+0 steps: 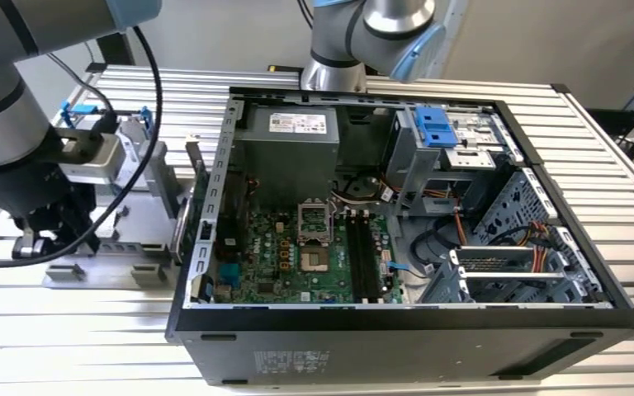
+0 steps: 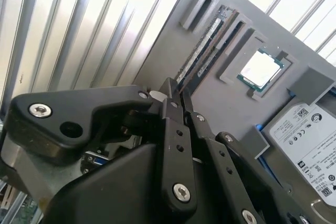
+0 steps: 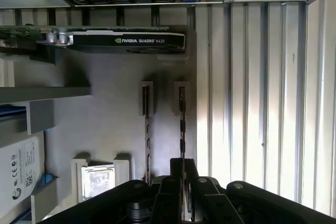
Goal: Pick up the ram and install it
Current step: 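Pick up the ram and move it above insertion slot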
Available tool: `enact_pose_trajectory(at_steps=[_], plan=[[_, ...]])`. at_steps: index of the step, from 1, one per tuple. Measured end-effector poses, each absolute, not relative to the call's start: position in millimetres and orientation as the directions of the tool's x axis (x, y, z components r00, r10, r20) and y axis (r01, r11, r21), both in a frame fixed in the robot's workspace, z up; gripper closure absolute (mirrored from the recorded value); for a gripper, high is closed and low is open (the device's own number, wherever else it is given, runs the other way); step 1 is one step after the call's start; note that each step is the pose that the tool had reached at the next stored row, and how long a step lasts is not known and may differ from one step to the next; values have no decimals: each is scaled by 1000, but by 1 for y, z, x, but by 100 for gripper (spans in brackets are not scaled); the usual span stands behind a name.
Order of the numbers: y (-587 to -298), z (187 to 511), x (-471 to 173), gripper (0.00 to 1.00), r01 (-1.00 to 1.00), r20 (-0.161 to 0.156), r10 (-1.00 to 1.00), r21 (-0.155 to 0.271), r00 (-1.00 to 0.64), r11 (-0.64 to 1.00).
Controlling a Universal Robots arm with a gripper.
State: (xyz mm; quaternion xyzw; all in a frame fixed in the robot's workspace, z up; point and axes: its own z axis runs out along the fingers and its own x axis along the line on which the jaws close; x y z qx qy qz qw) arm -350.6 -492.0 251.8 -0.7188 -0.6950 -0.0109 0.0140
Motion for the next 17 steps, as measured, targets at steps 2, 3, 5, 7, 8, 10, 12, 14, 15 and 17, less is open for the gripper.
enact_pose_trajectory(at_steps=[2, 3, 5, 7, 8, 10, 12, 14, 15, 17], plan=[[-492, 255, -351, 100, 999, 35, 999, -5, 34, -34], [-492, 256, -351, 100, 999, 35, 999, -5, 34, -34], [-492, 258, -351, 100, 999, 35, 999, -5, 34, -34], [-492, 261, -351, 100, 999, 35, 999, -5, 34, -34], [-492, 263, -351, 100, 999, 35, 999, -5, 34, -34], [-492, 267, -351, 100, 999, 35, 999, -5, 34, -34], [-492, 271, -351, 100, 999, 35, 999, -5, 34, -34], [-492, 275, -351, 100, 999, 35, 999, -5, 34, -34], [-492, 277, -351, 100, 999, 35, 999, -5, 34, -34], [-492, 281, -351, 100, 999, 35, 999, -5, 35, -34]])
